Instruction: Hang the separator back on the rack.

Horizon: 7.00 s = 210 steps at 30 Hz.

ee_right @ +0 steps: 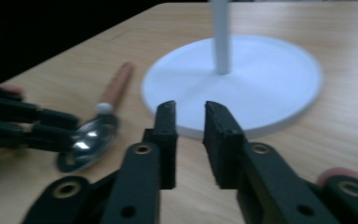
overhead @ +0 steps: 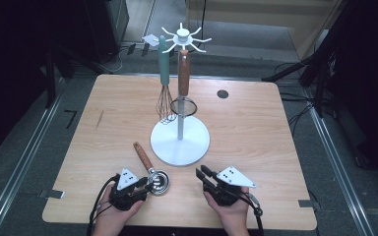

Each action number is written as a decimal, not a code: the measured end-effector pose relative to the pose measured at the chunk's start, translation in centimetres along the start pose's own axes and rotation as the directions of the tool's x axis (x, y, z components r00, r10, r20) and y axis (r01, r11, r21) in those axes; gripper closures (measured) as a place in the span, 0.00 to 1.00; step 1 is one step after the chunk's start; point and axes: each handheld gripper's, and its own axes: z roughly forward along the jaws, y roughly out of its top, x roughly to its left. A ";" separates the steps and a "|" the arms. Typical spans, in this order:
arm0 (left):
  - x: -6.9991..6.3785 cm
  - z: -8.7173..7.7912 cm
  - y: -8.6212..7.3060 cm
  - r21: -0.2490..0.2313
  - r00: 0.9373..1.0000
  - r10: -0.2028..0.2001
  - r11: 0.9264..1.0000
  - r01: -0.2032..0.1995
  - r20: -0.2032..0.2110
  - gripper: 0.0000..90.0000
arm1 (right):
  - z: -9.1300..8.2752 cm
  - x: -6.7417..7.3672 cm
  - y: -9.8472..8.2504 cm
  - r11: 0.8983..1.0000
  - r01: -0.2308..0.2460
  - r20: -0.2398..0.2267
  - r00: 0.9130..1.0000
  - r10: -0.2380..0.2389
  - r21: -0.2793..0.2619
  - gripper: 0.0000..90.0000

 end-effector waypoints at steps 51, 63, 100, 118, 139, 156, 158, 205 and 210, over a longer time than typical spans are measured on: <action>-6.6 2.9 1.2 -0.005 0.982 0.021 1.000 -0.021 0.185 0.69 | 1.5 2.4 -1.6 0.982 0.029 0.043 0.998 -0.038 0.189 1.00; -2.6 -0.1 1.8 -0.088 0.989 -0.011 0.996 0.024 0.145 0.85 | 1.5 3.6 -1.4 0.982 0.047 -0.038 0.998 -0.041 0.182 1.00; 3.8 2.0 3.0 -0.065 0.991 -0.130 0.990 0.128 -0.021 0.97 | 0.3 1.6 -3.2 0.946 0.051 -0.041 0.998 -0.039 0.319 1.00; 1.9 3.4 3.4 -0.033 0.996 -0.080 0.996 0.081 0.029 0.95 | -2.4 -1.2 -3.5 0.938 0.119 0.009 0.992 -0.129 0.324 1.00; 0.6 4.4 3.7 -0.003 0.998 -0.022 1.000 0.022 0.064 0.94 | -0.9 -1.2 0.0 0.906 0.265 -0.168 0.961 -0.220 0.330 0.72; -0.8 4.2 3.4 -0.006 0.994 0.013 1.000 -0.013 0.108 0.90 | 1.9 -0.5 2.3 0.740 0.383 -0.251 0.924 -0.290 0.553 0.75; -0.5 3.8 3.3 -0.018 0.994 0.014 1.000 -0.013 0.106 0.88 | 2.2 -0.4 2.5 0.724 0.384 -0.251 0.923 -0.291 0.573 0.75; 10.7 -6.8 -2.1 -0.243 0.949 -0.236 0.952 0.183 -0.211 0.14 | 3.6 0.3 5.3 0.659 0.340 -0.228 0.940 -0.252 0.671 0.79; 11.4 -7.4 -2.3 -0.265 0.950 -0.234 0.948 0.175 -0.209 0.12 | 3.0 -0.9 5.4 0.725 0.298 -0.197 0.955 -0.223 0.621 0.79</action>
